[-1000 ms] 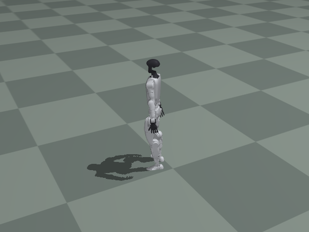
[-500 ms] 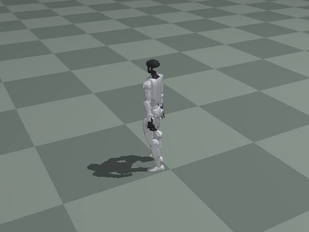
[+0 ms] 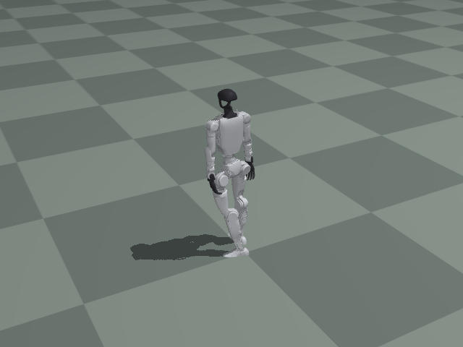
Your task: Upper body actions
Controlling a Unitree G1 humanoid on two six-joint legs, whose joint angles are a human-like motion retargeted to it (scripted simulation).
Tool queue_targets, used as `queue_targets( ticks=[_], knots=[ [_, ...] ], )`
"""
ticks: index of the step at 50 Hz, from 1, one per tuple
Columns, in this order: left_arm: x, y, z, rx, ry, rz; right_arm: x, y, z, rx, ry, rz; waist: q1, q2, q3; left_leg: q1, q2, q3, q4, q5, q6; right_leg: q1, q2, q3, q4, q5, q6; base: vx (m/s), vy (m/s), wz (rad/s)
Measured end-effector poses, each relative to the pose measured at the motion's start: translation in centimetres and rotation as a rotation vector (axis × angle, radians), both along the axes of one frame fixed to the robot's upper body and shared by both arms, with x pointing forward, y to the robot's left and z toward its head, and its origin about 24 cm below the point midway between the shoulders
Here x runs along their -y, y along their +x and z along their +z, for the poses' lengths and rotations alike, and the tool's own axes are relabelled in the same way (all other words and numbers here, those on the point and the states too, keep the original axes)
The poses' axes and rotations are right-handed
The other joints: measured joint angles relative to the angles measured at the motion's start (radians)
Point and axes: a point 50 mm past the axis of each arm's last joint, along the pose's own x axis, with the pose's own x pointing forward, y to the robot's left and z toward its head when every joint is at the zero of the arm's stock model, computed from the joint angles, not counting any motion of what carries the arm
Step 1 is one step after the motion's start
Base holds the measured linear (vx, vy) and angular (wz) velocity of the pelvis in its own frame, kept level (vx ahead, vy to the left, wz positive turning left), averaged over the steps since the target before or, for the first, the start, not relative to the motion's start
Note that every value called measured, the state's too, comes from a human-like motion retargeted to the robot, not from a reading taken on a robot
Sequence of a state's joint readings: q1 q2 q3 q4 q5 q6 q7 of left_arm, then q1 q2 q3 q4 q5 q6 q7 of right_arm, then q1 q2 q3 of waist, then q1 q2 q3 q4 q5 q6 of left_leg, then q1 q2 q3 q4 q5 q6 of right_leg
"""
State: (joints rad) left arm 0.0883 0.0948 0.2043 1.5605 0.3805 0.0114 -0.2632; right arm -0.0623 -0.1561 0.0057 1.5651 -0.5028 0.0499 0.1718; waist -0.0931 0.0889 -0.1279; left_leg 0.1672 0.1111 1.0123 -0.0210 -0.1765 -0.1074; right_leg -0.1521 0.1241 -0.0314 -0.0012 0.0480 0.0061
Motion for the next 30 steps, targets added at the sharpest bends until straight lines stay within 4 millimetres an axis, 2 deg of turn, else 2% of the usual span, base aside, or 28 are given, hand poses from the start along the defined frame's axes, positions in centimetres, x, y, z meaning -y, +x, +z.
queue_targets(
  ticks=[2, 8, 13, 20, 30],
  knots=[
    [0.1, 0.5, -0.1, 0.013, -0.005, -0.025, 0.2, -0.7, 0.0, -0.008, -0.028, -0.05, -0.145, 0.029, 0.017, -0.029, 0.027, -0.139, 0.003, 0.012, 0.013, -0.031, -0.055, -0.128, 0.03, -0.002, 0.032, 0.0, -0.03, 1.9],
    [0.5, 1.2, -0.1, 0.044, -0.035, -0.041, 0.5, -3.1, 0.2, -0.094, -0.047, -0.117, -0.124, 0.02, 0.015, -0.028, 0.022, -0.121, 0.006, 0.014, 0.009, -0.028, -0.049, -0.113, 0.028, -0.006, 0.023, 0.0, -0.01, 0.0],
    [0.7, 1.1, -0.1, 0.046, -0.041, -0.044, 0.5, -4.1, 0.2, -0.137, -0.039, -0.125, -0.105, 0.011, 0.017, -0.032, 0.018, -0.145, 0.007, 0.019, 0.014, -0.017, -0.059, -0.133, 0.027, -0.013, 0.021, 0.05, -0.02, 0.22],
    [0.7, 0.0, -0.1, 0.012, -0.033, -0.041, 0.7, -3.8, 0.1, -0.106, -0.075, -0.076, -0.072, -0.005, 0.028, -0.053, 0.011, -0.232, 0.017, 0.033, 0.036, 0.023, -0.088, -0.211, 0.024, -0.032, 0.021, 0.1, -0.01, 0.62],
    [0.3, -0.7, 0.0, -0.003, 0.003, -0.018, 1.6, -3.2, 0.3, -0.075, -0.089, -0.094, 0.035, -0.038, 0.041, -0.108, -0.028, -0.455, 0.043, 0.065, 0.08, 0.118, -0.155, -0.367, 0.017, -0.085, 0.022, 0.19, 0.11, 1.1]
  ],
)
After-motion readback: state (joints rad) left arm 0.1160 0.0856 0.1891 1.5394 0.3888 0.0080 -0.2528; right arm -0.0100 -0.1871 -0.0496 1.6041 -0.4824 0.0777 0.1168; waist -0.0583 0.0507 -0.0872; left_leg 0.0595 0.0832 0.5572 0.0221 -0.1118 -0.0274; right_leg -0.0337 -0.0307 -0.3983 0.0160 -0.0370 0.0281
